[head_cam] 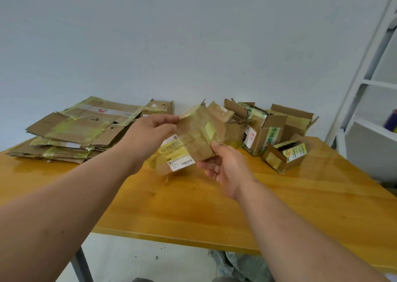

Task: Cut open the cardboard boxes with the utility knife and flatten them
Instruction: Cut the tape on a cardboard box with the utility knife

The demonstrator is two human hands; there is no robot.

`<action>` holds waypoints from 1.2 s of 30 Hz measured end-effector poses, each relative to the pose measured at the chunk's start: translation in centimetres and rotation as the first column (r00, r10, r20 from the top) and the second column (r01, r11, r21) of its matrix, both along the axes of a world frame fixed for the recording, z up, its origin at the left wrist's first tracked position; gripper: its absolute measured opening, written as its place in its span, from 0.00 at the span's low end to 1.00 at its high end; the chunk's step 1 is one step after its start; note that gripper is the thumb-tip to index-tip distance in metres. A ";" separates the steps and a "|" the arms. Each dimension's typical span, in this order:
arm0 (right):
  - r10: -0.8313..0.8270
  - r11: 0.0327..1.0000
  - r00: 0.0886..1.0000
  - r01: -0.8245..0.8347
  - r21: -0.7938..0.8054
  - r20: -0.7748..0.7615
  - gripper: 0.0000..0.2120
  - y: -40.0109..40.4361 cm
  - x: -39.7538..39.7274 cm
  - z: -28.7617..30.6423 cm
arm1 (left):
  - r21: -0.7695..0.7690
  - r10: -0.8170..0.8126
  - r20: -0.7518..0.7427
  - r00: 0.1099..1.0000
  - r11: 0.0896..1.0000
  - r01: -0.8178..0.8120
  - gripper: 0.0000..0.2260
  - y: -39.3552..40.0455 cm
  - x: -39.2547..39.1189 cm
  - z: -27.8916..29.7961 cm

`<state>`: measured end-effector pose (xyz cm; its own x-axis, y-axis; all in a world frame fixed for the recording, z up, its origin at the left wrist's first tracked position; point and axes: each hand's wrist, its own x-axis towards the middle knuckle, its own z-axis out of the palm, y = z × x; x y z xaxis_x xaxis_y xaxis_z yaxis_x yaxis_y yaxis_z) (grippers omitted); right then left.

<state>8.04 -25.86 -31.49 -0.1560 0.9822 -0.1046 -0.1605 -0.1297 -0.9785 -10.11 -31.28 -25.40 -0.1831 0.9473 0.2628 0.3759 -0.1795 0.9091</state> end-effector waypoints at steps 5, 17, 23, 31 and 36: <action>-0.062 0.994 0.994 0.069 -0.081 0.085 0.21 0.4 0.0 -1.0 | -0.045 -0.100 -0.405 0.909 0.995 0.090 0.26 1.4 -0.4 -1.1; -0.190 0.978 0.542 0.033 0.205 0.818 0.20 1.4 2.8 -3.2 | -0.035 -0.055 -0.889 0.455 0.998 0.053 0.30 4.3 0.6 -4.2; -0.255 0.966 0.135 0.003 0.257 0.957 0.19 0.7 5.1 -4.0 | -0.108 -0.087 -0.915 0.394 0.994 -0.033 0.21 5.9 0.6 -5.0; -0.077 0.997 -0.025 -0.035 0.076 0.997 0.18 0.6 7.9 -4.0 | -0.133 -0.101 -0.957 0.271 0.986 -0.103 0.28 7.5 1.6 -4.4; -0.034 0.985 0.050 -0.166 0.042 0.998 0.15 0.9 8.9 -4.1 | -0.138 -0.120 -0.983 0.137 0.982 -0.132 0.35 8.2 3.0 -4.3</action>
<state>16.93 -24.99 -35.59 -0.0681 0.9905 -0.1195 0.9771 0.0420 -0.2085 -7.10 -23.04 -29.70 0.1079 0.9909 0.0803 0.9678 -0.0862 -0.2366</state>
